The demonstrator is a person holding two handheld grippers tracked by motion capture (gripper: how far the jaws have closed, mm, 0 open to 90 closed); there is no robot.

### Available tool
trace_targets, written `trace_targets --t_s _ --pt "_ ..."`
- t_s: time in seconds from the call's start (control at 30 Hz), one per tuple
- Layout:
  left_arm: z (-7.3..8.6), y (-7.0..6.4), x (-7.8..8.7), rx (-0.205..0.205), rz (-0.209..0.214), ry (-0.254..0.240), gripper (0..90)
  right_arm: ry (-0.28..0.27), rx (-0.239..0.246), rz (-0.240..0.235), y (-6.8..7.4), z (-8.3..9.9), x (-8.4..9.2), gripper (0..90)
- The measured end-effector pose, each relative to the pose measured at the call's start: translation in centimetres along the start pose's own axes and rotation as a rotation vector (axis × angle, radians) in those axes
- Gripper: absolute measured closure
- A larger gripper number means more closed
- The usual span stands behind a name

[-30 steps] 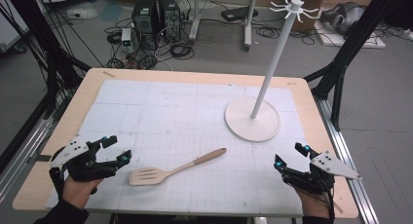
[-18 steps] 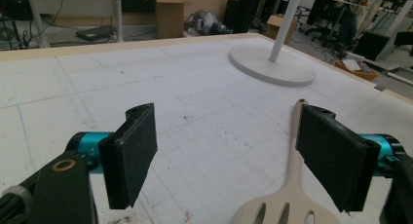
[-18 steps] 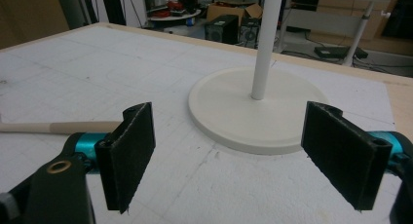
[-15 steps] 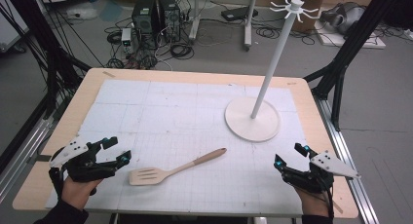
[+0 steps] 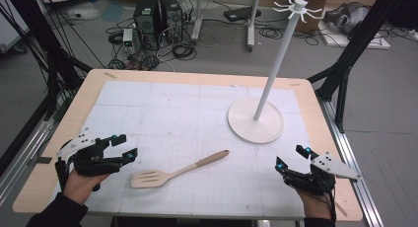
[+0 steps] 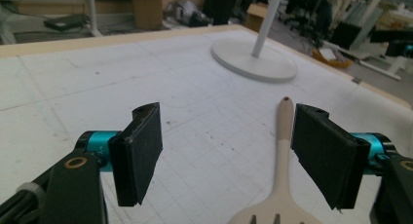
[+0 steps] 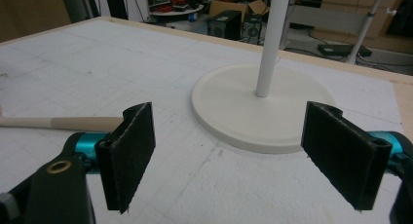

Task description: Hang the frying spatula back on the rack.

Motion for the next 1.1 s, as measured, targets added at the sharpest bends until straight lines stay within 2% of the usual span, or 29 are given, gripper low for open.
trace_targets --t_s 0.07,0.17,0.37,0.4,0.53,0.7,0.87,1.1 --pt "0.3 -0.8 -0.9 -0.016 0.045 0.056 33.5 0.004 -0.005 0.003 0.0 0.0 0.1 18.7" --pt "1.1 -2.0 -2.5 -0.057 0.080 0.163 34.3 0.003 -0.007 0.003 -0.1 0.0 0.1 18.7" --pt "2.5 -3.1 -5.4 -0.095 0.126 0.301 42.9 0.002 -0.003 -0.004 0.0 0.0 0.1 18.7" --pt "2.7 -3.3 -5.8 -0.108 0.137 0.324 46.3 0.003 -0.007 -0.003 0.0 0.0 0.1 18.7" --pt "3.5 -3.5 -7.0 -0.122 0.161 0.404 50.2 0.003 -0.008 -0.002 -0.1 0.0 0.1 18.7" --pt "4.1 -4.1 -8.2 -0.117 0.200 0.477 53.4 0.001 -0.007 -0.004 -0.1 0.0 0.0 18.7" --pt "5.6 -4.8 -9.1 -0.126 0.232 0.557 56.0 0.002 -0.009 -0.001 -0.1 0.0 0.1 18.7" --pt "6.4 -5.4 -9.9 -0.142 0.254 0.617 58.4 0.003 -0.007 -0.004 -0.1 0.0 0.0 18.8"
Point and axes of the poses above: each handheld gripper's, and its own axes: x roughly backward along the jaws, z roughly out of its underside, y roughly to its left, the point moved 8 cm from there along -x, roughly forward along the jaws, and after that the axes turned 5 degrees about -y, right-handed, at the moved point
